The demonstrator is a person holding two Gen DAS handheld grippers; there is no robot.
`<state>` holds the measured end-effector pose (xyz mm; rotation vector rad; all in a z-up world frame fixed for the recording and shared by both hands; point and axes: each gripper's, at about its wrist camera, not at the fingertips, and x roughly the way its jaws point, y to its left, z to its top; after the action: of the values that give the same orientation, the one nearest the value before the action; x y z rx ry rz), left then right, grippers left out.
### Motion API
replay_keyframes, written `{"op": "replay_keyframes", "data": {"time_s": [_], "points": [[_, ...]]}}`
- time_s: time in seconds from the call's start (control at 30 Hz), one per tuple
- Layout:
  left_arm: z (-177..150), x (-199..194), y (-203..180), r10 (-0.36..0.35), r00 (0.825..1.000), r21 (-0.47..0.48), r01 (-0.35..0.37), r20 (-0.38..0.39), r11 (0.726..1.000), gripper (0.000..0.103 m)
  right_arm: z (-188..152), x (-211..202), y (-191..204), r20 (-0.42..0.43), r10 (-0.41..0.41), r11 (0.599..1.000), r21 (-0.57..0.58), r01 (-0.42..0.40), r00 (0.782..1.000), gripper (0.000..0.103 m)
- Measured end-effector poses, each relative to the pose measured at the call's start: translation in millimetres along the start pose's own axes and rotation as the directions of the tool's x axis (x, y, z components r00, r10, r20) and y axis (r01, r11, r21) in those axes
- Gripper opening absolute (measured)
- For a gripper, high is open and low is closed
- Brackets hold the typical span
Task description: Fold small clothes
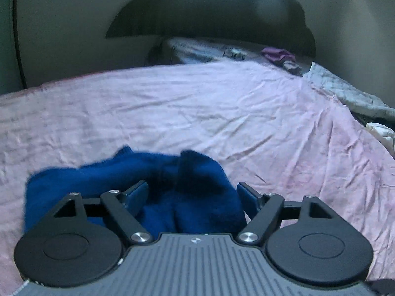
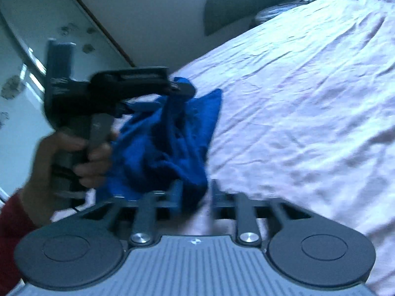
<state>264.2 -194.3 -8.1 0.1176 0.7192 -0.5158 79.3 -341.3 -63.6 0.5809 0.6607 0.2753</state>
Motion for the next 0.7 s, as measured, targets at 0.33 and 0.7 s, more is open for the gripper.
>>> {"op": "replay_keyframes", "data": {"time_s": [0.33,0.7], "points": [[-29,-61,54,0.136,0.989,-0.088,-0.131,0.058,0.987,0.09,66,5,19,0.138,0.04,0.996,-0.085,-0.029,0.99,0.067],[-61,-82,75,0.167,0.986,-0.102,-0.164,0.024,0.981,0.09,105,127,51,-0.092,0.079,0.984,-0.15,-0.092,0.993,0.065]]}}
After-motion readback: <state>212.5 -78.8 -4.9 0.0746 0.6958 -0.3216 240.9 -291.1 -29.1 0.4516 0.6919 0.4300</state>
